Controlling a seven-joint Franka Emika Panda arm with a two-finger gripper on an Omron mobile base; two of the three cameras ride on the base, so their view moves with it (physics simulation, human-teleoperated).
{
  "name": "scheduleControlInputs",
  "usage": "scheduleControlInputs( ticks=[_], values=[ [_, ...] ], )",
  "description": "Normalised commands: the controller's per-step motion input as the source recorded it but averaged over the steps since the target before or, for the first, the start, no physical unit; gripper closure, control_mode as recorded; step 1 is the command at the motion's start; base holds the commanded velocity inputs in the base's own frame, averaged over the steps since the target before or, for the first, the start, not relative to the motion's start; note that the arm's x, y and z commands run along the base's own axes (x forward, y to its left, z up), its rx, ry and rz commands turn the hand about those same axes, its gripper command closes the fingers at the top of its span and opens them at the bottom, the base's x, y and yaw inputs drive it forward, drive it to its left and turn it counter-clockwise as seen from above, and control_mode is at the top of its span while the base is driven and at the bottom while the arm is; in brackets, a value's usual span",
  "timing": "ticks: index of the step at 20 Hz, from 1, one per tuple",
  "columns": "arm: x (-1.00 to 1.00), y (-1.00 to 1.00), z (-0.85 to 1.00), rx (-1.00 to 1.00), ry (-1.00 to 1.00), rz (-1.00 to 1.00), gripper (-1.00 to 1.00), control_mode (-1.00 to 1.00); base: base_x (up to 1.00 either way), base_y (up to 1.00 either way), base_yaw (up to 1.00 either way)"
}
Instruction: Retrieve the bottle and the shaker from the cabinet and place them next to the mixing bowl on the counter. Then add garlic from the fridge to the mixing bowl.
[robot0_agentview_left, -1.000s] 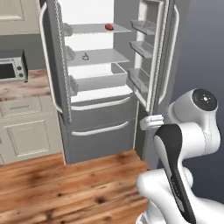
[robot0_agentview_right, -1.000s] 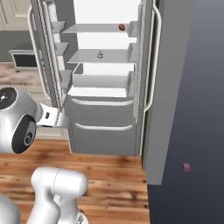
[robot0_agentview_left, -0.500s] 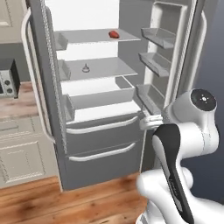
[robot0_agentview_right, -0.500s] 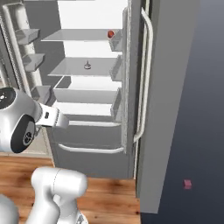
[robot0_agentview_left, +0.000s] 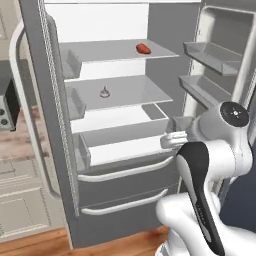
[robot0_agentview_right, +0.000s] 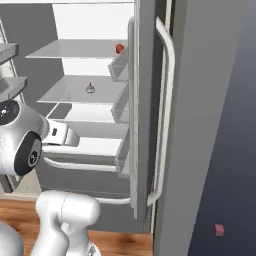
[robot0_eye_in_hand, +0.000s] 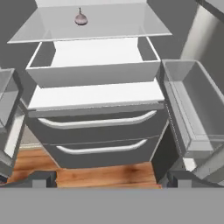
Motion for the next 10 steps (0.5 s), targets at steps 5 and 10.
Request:
scheduleControlInputs(
  ticks=[5,10],
  values=[
    [0.0,0.0,0.0,0.0,0.0,0.0,-1.0,1.0,0.84,0.05,-0.15],
    [0.0,0.0,0.0,0.0,0.0,0.0,-1.0,1.0,0.96,0.05,-0.05]
  ],
)
